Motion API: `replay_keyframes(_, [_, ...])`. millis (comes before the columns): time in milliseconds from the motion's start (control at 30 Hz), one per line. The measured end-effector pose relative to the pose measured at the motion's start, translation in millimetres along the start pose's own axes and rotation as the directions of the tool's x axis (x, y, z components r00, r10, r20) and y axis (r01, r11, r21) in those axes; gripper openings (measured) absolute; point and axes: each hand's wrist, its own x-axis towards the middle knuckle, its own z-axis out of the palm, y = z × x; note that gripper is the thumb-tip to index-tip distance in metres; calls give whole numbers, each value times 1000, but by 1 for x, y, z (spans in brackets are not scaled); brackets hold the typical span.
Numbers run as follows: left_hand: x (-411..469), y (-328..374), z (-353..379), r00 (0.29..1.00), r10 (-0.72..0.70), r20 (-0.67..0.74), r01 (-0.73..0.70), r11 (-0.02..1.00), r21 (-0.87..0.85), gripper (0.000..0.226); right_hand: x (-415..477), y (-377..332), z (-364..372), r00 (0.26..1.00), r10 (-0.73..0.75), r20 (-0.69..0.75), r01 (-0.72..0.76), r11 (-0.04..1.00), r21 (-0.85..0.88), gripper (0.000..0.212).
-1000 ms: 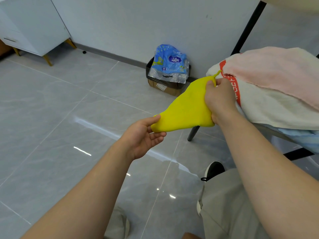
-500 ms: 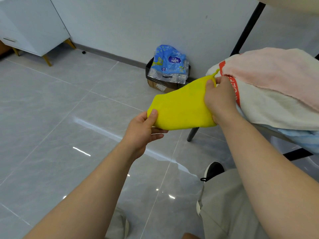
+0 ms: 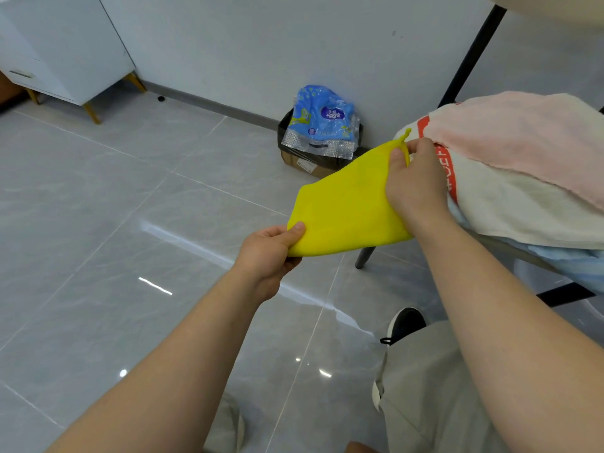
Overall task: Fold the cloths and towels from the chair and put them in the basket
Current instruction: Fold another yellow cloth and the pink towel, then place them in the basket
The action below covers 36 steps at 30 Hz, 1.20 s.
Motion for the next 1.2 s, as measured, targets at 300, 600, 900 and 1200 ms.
replay_keyframes(300, [-6,11,-9,951,-250,180,281,943,-178,11,-7,-6,1,979,-191,68,188,981,52,26])
replay_keyframes(600, [-14,22,-14,923,-121,366,227,938,-263,42,-7,-6,-4,956,-223,189,208,973,99,27])
replay_keyframes(900, [-7,20,-14,955,-72,287,149,955,-257,54,-10,-7,-2,929,-254,268,241,967,83,32])
replay_keyframes(1200, [0,28,-24,959,276,60,-275,961,-16,24,-10,-7,-4,927,-245,285,244,969,40,31])
